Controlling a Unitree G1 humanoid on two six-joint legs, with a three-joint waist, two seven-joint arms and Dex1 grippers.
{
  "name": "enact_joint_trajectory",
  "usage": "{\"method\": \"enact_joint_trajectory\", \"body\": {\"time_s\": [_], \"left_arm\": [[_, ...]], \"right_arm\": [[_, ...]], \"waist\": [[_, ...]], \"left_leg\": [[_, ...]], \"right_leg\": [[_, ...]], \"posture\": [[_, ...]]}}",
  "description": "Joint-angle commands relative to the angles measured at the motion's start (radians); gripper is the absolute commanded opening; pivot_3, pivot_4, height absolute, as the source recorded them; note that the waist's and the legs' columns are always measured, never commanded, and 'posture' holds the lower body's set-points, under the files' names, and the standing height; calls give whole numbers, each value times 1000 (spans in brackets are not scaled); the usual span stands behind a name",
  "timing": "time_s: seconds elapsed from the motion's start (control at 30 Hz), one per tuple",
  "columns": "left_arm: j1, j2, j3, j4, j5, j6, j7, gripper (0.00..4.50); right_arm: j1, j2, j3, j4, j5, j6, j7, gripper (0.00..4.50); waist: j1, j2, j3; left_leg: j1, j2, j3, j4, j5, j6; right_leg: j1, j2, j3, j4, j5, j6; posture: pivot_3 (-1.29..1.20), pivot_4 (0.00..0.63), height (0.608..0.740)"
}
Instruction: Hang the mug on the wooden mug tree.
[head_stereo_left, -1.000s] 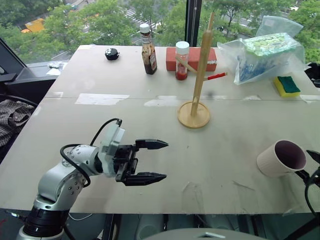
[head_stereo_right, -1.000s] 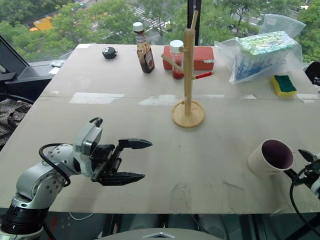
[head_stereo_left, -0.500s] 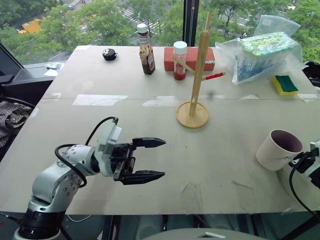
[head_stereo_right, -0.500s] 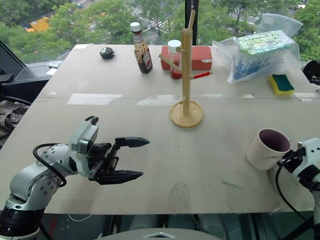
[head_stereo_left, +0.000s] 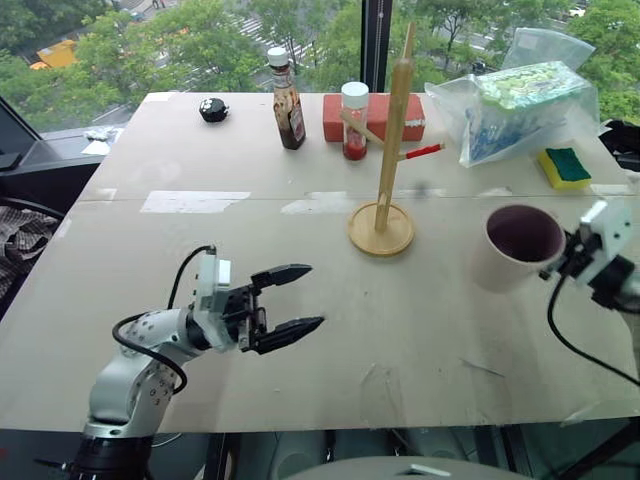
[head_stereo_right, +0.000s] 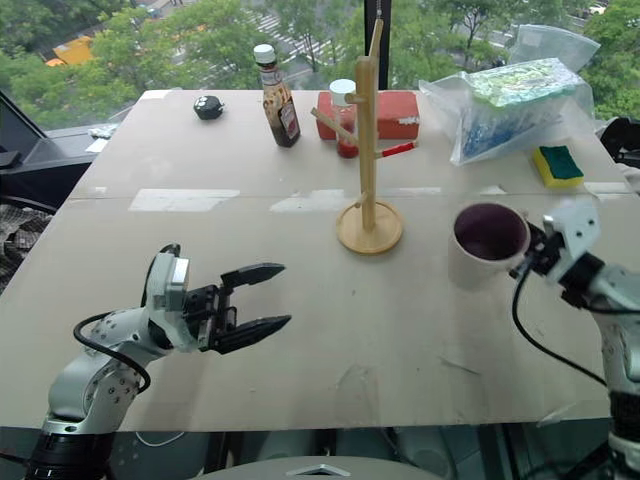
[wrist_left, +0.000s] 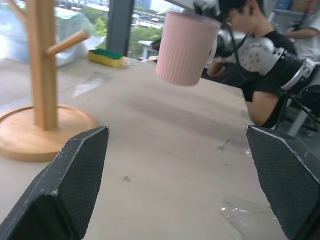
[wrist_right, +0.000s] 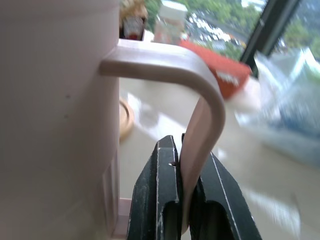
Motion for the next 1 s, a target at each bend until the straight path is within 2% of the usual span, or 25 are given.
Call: {"method": "enact_joint_trajectory", "body": {"time_s": [0.03, 0.2, 0.37, 0.6, 0.83, 1.0], "left_arm": [[18, -3, 37, -12, -23, -23, -7, 4500], [52, 11, 68, -52, -81, 8, -17, 4500], [120, 1, 97, -109, -87, -1, 5, 4500], [231, -41, 101, -220, -74, -27, 69, 4500], [291, -61, 102, -246, -59, -60, 92, 4500], [298, -67, 93, -233, -51, -81, 91, 4500]], "right_arm": [[-142, -9, 60, 28, 14, 36, 32, 45], [-360, -29, 146, 248, -11, -1, 185, 45], [-603, -40, 203, 598, -75, -116, 347, 45], [-868, 20, 267, 952, -155, -258, 537, 45], [-975, 97, 308, 1067, -216, -307, 620, 45], [-1004, 121, 339, 1110, -278, -318, 610, 45]], "waist": [[2, -1, 0], [2, -1, 1], [-2, -1, 2], [-13, 1, 3], [-22, 1, 3], [-23, 1, 3]], "left_leg": [[-1, 0, 0, 0, 0, 0], [-2, 0, 0, 0, 0, 0], [-1, 0, 1, -1, 0, 0], [-1, 0, 2, -2, 0, 0], [-1, 0, 2, -3, 0, 0], [-1, 0, 1, -3, 0, 0]], "right_leg": [[-1, 0, 0, 0, 0, 0], [-1, -2, -1, -1, 0, 0], [-1, -3, -1, -1, 0, 0], [-2, -8, -2, -1, 0, 0], [-2, -10, -4, -1, 0, 0], [-2, -11, -5, -1, 0, -1]], "posture": [[0, 150, 740], [0, 150, 740], [0, 150, 740], [0, 150, 740], [0, 150, 740], [0, 150, 740]]}}
